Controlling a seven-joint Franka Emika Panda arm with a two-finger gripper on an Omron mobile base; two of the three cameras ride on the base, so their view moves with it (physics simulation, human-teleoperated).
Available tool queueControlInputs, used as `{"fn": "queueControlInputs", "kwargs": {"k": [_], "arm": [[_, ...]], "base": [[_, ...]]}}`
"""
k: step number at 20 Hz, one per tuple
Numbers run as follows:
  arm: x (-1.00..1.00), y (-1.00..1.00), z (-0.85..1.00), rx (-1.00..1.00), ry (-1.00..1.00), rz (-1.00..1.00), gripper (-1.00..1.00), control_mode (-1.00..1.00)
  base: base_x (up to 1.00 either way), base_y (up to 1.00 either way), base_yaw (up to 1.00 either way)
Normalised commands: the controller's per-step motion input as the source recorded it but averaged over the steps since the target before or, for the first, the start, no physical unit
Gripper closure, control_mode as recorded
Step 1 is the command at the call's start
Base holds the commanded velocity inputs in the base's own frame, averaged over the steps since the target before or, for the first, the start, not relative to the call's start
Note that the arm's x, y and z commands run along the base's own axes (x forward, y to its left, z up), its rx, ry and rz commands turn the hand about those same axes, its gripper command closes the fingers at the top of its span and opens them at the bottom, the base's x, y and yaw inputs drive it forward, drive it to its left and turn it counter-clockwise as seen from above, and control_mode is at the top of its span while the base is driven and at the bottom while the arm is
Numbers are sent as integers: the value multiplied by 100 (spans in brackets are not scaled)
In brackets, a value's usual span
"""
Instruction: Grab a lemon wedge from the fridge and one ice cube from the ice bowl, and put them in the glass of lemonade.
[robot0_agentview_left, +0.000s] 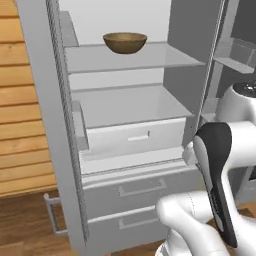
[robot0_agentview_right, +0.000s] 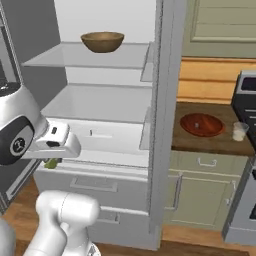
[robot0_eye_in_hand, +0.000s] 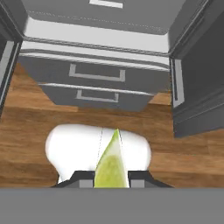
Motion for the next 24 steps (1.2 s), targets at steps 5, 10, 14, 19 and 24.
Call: {"fn": "queueControlInputs", "kwargs": {"k": [5, 10, 14, 19, 24], "arm": [[0, 0, 0, 0, 0, 0, 100, 100], [0, 0, 0, 0, 0, 0, 100, 100], [0, 0, 0, 0, 0, 0, 100, 100], [0, 0, 0, 0, 0, 0, 100, 100], [0, 0, 0, 0, 0, 0, 100, 100]], "base": [[-58, -37, -61], [-35, -1, -75], [-44, -6, -85], [-36, -48, -74], [15, -100, -47]]}}
